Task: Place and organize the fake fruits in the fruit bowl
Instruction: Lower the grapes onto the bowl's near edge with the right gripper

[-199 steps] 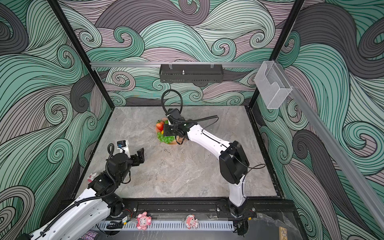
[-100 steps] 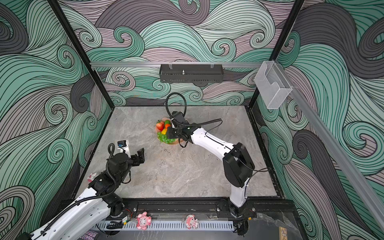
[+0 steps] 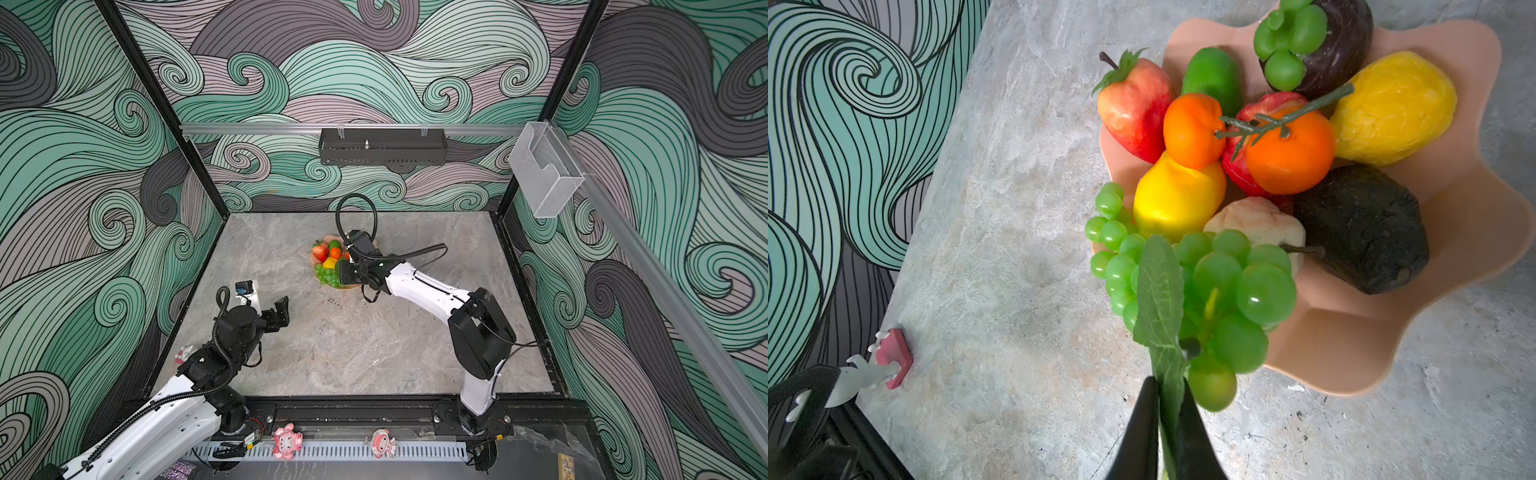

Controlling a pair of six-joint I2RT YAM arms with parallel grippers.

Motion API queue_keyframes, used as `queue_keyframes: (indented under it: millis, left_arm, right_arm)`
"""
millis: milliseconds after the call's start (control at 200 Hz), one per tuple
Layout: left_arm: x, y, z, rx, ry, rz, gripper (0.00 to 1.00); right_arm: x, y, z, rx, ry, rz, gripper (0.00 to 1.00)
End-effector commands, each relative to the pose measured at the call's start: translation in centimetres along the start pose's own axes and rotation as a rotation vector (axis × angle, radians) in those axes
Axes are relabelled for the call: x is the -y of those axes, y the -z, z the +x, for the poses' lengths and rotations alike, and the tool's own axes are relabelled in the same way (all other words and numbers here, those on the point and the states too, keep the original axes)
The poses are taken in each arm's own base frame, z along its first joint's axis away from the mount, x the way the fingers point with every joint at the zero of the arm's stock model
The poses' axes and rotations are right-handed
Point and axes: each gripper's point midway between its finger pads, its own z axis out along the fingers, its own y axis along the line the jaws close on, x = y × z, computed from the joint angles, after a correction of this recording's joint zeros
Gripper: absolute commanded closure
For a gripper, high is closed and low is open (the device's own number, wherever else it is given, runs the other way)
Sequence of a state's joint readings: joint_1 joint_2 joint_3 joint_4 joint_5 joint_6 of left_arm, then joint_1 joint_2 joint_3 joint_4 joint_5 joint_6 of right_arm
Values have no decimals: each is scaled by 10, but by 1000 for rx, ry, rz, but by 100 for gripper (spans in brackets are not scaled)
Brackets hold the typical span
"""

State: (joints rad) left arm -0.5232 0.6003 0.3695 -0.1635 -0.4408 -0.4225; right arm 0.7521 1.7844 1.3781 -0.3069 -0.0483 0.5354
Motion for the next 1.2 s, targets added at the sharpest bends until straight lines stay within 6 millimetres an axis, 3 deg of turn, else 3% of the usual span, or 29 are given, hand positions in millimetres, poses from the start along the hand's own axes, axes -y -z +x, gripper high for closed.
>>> queue_keyframes:
  millis: [0,230,535,811,986,1196]
  left_arm:
    - [-3,0,-3,13,11,-14,6]
    - [-3,-1,-3,10,10,-13,6]
    - [-3,-1,-2,9,9,-14,6]
    - [-3,-1,-2,9,8,-14,6]
    - [-2,-1,-2,8,8,-12,6]
    - [-3,-1,-3,9,9,-13,6]
  right_arm:
    - [-2,12,-13,55,-12,-10,88]
    - [-2,12,-11,54,8,-2,89]
    - [27,9,0,51,-60,79,89]
    - [32,6,7,40,-70,82,87]
    - [37,1,14,25,-82,90,74]
    - [38,-2,17,15,-91,87,68]
